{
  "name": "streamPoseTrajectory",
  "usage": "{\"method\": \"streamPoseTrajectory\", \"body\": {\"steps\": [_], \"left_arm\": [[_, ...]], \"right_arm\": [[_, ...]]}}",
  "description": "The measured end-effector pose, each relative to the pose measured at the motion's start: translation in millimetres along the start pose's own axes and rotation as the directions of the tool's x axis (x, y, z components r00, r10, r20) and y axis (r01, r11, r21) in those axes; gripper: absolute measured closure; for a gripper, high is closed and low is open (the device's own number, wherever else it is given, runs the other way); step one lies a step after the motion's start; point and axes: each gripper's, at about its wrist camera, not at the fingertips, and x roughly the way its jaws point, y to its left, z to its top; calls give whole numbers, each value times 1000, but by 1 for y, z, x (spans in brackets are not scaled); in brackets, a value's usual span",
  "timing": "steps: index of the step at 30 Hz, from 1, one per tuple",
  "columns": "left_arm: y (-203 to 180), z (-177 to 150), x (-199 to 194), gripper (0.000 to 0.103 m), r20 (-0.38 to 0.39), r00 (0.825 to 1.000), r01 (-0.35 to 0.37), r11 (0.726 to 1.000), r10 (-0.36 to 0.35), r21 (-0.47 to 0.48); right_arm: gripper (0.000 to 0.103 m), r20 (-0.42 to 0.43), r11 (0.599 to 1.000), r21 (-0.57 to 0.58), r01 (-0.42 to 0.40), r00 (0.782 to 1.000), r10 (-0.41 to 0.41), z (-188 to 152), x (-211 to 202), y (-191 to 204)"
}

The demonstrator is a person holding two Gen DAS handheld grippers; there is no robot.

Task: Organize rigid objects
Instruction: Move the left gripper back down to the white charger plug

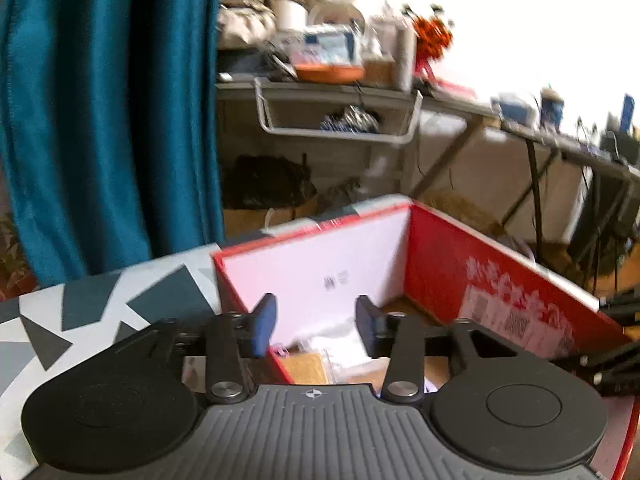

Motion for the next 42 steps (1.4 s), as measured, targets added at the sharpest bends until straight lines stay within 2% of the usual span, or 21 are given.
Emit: {"method": "streamPoseTrajectory", "body": {"steps": [2, 9, 17, 25, 31, 35, 38, 42], "left_arm": [[6, 2, -6, 39, 34, 999, -31, 999, 32, -34], [23, 3, -17, 35, 62, 992, -105, 992, 110, -74], [55, -5, -20, 31, 22, 982, -182, 973, 187, -144], [80, -22, -10, 30, -59, 968, -249, 949, 242, -195], [93, -35, 7, 30, -112, 962, -269, 938, 250, -218], [92, -42, 22, 32, -132, 968, -237, 951, 214, -198], [89, -46, 37, 33, -157, 964, -238, 961, 216, -141], [92, -48, 51, 33, -174, 963, -229, 966, 207, -120]], "right_arm": [[76, -2, 1000, 0, 1, 1000, -1, 0, 0, 0], [76, -4, 1000, 0, 4, 1000, -4, 1, -1, -1], [79, -7, 1000, -3, 5, 1000, -5, 1, 0, -1], [80, -9, 1000, -6, 8, 1000, -8, 2, 0, -1], [83, -13, 1000, -17, 22, 1000, -22, 2, 0, 0], [84, -13, 999, -20, 28, 1000, -28, 2, 0, 0], [84, -13, 999, -19, 30, 999, -30, 2, 0, 0], [85, -16, 999, -20, 34, 999, -35, 3, 0, 1]]}}
